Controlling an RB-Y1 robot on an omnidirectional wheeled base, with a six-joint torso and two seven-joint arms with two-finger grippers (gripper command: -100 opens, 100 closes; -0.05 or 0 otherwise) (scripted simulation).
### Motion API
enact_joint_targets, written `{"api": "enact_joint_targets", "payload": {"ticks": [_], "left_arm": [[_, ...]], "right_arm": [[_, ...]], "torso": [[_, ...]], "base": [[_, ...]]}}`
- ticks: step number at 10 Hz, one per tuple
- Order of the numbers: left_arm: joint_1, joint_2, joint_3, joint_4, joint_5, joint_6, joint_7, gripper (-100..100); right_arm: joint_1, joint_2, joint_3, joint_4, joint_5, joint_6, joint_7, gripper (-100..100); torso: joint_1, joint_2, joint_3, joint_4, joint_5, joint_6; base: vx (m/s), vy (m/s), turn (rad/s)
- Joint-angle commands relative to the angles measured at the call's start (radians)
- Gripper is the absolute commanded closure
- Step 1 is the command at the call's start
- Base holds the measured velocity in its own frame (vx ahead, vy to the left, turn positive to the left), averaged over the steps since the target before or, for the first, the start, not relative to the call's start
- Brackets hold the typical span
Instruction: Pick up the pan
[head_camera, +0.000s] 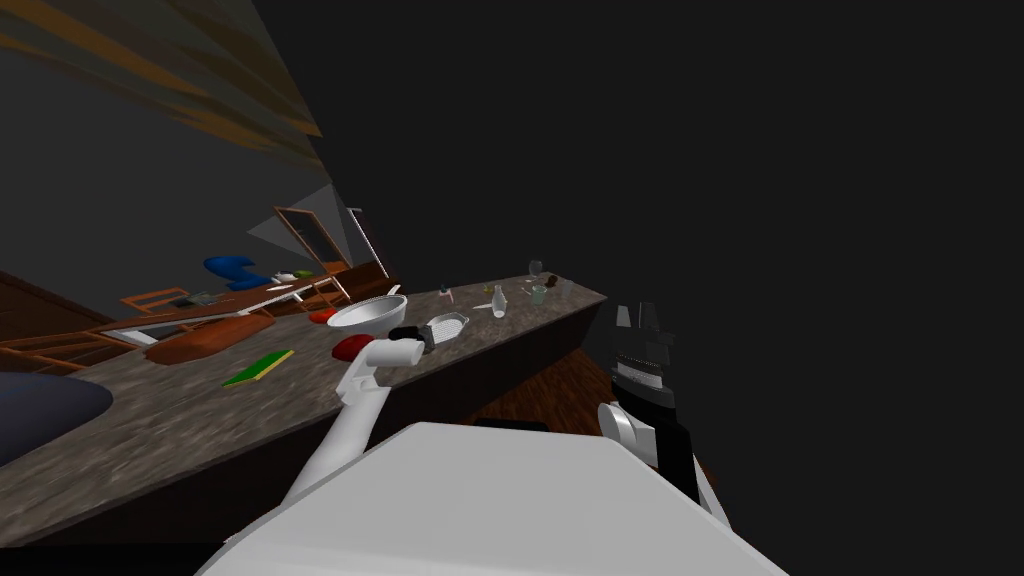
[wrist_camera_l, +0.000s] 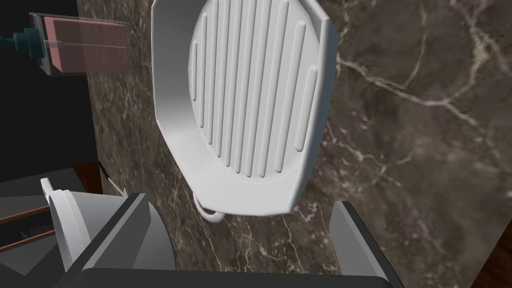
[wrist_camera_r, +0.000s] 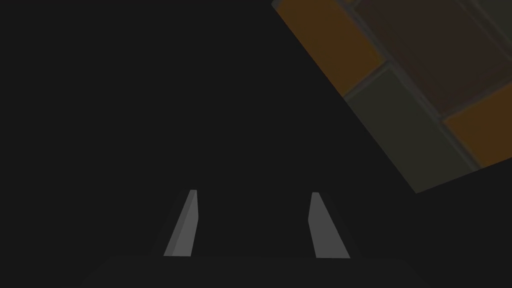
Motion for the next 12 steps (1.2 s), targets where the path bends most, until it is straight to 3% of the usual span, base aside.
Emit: {"api": "enact_joint_targets", "payload": {"ticks": [1, 8, 9, 11, 12], "left_arm": [[-0.007, -0.001, 0.003, 0.012, 0.003, 0.037, 0.005, -100], [-0.052, 0.003, 0.033, 0.046, 0.039, 0.231, 0.033, -100], [-0.052, 0.003, 0.033, 0.046, 0.039, 0.235, 0.033, -100], [-0.067, 0.003, 0.043, 0.061, 0.053, 0.302, 0.043, -100], [-0.067, 0.003, 0.043, 0.061, 0.053, 0.309, 0.043, -100]], "right_arm": [[0.0, 0.0, 0.0, 0.0, 0.0, 0.0, 0.0, 0], [0.0, 0.0, 0.0, 0.0, 0.0, 0.0, 0.0, 0], [0.0, 0.0, 0.0, 0.0, 0.0, 0.0, 0.0, 0], [0.0, 0.0, 0.0, 0.0, 0.0, 0.0, 0.0, 0], [0.0, 0.0, 0.0, 0.0, 0.0, 0.0, 0.0, 0]], "torso": [[0.0, 0.0, 0.0, 0.0, 0.0, 0.0], [0.0, 0.0, 0.0, 0.0, 0.0, -0.001], [0.0, 0.0, 0.0, 0.0, 0.0, 0.0], [0.0, 0.0, 0.0, 0.0, 0.0, 0.0], [0.0, 0.0, 0.0, 0.0, 0.0, 0.0]], "base": [[0.032, 0.007, -0.052], [0.033, 0.01, -0.075], [0.026, 0.013, -0.034], [0.034, 0.016, -0.09], [0.034, 0.014, -0.028]]}}
